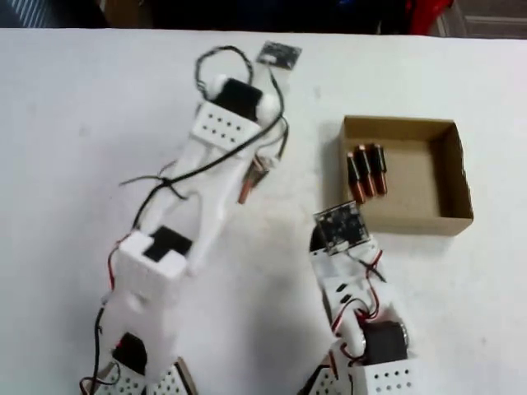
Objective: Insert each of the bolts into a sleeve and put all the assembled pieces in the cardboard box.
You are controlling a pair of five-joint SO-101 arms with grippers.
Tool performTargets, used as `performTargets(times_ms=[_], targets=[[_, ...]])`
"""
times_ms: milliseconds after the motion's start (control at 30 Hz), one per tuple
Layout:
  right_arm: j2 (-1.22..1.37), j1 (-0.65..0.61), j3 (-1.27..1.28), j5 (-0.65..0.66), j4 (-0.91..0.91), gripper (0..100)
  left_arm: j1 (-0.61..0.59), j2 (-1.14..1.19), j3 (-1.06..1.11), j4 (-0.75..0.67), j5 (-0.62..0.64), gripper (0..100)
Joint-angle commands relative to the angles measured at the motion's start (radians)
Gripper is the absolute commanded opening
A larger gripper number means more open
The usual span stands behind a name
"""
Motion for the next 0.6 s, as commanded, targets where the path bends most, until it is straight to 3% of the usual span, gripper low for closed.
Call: performTargets(times_ms=[0, 300, 567], targets=[[-0.012, -0.067, -0.015, -0.002, -0.048, 1.6, -0.007, -0.162, 0.014, 0.015, -0.041, 2], [-0.012, -0.15, -0.009, -0.008, -0.13, 1.6, -0.01, -0.475, 0.284, 0.003, -0.044, 2], [-0.012, -0.228, -0.009, -0.009, -0.217, 1.6, -0.01, -0.717, 0.549, -0.101, -0.041, 2]])
